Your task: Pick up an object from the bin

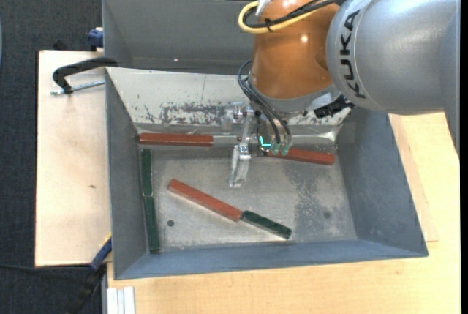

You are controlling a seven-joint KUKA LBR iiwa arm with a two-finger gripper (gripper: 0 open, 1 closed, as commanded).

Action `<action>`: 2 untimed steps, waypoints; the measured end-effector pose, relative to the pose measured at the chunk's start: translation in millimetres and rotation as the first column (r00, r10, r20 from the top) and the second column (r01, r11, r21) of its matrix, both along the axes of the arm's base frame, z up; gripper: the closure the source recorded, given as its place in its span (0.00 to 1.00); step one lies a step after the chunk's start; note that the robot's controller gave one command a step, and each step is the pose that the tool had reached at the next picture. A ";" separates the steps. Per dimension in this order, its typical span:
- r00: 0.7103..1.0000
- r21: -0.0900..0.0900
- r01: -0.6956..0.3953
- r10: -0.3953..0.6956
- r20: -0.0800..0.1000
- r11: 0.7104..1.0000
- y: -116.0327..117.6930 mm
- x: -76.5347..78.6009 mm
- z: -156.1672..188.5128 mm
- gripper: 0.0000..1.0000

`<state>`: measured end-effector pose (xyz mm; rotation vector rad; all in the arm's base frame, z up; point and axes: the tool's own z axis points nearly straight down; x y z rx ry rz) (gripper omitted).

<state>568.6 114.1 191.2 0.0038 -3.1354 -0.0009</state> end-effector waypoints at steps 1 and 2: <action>1.000 0.001 0.002 -0.002 0.008 1.000 -0.5 1.8 4.0 0.00; 1.000 0.002 -0.007 0.007 0.014 1.000 -0.1 -20.8 -44.9 0.00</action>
Offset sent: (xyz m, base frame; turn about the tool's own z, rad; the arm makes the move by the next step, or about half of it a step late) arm -0.0560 -0.0003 -0.1181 -0.0183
